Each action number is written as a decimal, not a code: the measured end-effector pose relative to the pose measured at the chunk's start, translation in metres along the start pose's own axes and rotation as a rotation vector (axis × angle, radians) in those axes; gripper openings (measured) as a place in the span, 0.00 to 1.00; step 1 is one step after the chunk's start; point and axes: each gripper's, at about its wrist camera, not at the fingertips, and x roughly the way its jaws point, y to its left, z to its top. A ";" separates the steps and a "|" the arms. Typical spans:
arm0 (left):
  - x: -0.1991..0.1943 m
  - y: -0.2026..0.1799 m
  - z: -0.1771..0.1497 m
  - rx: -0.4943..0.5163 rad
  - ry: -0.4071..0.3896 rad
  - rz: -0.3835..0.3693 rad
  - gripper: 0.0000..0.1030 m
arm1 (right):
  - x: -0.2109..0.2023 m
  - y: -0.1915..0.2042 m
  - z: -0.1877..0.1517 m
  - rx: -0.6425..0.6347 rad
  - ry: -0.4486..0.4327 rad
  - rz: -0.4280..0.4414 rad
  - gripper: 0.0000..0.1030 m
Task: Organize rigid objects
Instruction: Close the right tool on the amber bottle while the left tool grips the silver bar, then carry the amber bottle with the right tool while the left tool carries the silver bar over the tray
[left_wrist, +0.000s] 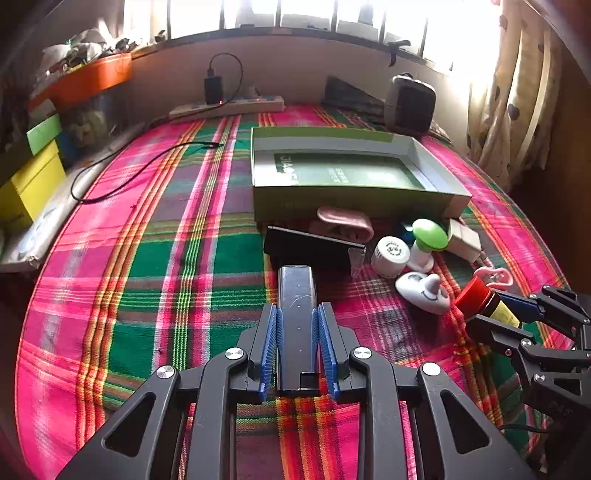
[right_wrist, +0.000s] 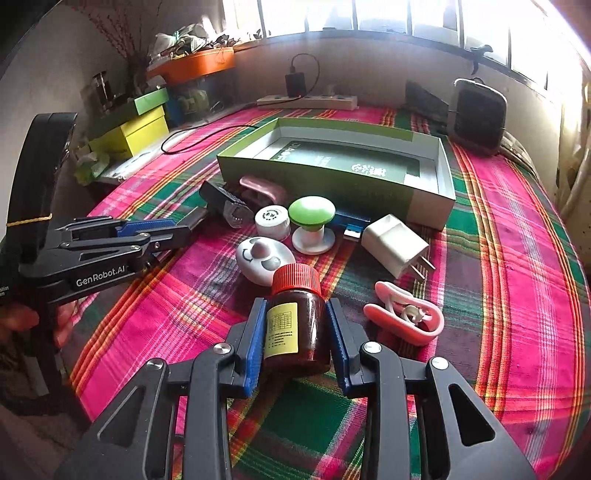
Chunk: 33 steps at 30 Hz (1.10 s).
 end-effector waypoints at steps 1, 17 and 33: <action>-0.002 0.000 0.001 0.000 -0.004 -0.001 0.22 | 0.000 0.000 0.000 0.000 -0.001 0.001 0.32; -0.018 0.000 0.047 0.008 -0.080 -0.029 0.22 | -0.020 -0.019 0.038 0.011 -0.073 -0.051 0.32; 0.022 0.004 0.108 -0.023 -0.087 -0.059 0.22 | 0.001 -0.070 0.096 0.081 -0.087 -0.120 0.32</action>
